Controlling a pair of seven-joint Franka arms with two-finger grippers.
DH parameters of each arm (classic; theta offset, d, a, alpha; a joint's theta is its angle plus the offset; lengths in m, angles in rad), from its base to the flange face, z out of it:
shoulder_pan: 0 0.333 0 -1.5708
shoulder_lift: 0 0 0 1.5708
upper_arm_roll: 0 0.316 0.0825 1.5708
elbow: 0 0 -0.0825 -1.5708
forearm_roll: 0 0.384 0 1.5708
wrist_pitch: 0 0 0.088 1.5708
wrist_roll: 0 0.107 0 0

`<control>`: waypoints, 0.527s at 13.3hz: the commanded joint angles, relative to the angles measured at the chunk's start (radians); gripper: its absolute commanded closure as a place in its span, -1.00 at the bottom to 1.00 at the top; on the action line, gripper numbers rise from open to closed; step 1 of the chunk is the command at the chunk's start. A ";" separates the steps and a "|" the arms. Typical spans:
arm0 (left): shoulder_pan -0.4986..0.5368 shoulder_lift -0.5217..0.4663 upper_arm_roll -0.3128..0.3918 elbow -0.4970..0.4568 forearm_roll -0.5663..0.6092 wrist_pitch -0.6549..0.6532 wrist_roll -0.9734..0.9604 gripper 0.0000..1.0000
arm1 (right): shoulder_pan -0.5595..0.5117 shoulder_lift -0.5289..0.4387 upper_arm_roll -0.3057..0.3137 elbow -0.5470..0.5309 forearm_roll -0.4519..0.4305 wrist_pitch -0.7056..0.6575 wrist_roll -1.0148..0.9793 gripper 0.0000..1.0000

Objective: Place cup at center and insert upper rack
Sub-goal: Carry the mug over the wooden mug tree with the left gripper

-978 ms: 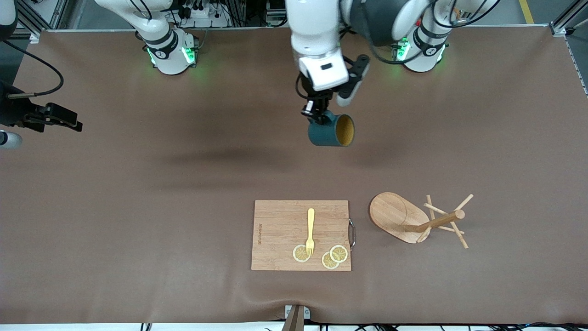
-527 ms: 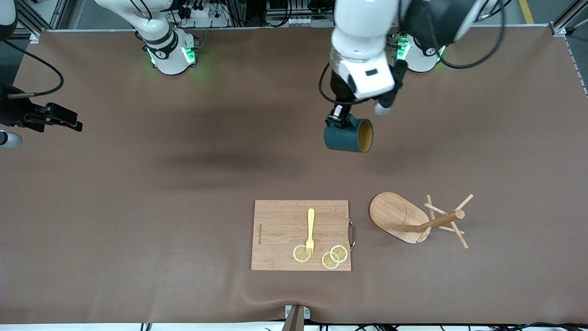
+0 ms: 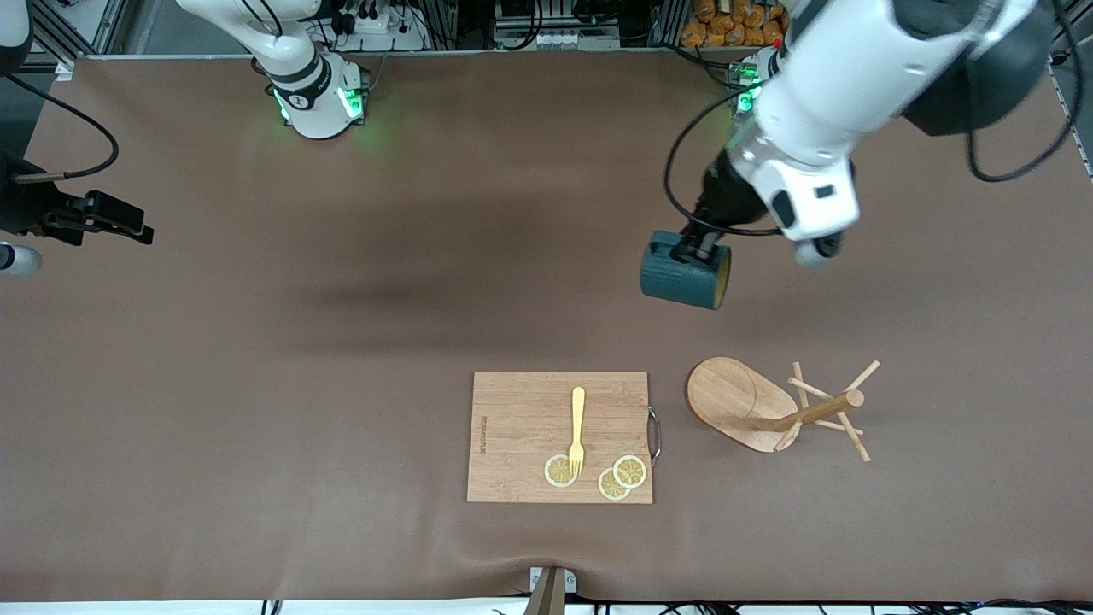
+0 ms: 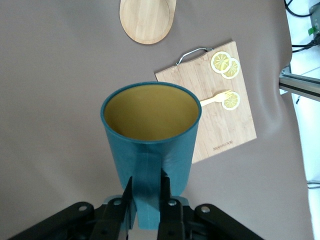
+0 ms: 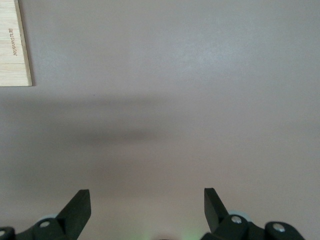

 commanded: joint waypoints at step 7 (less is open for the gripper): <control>0.250 -0.024 -0.004 -0.014 -0.351 0.005 0.229 1.00 | -0.001 -0.002 0.000 0.002 0.014 -0.002 0.001 -1.00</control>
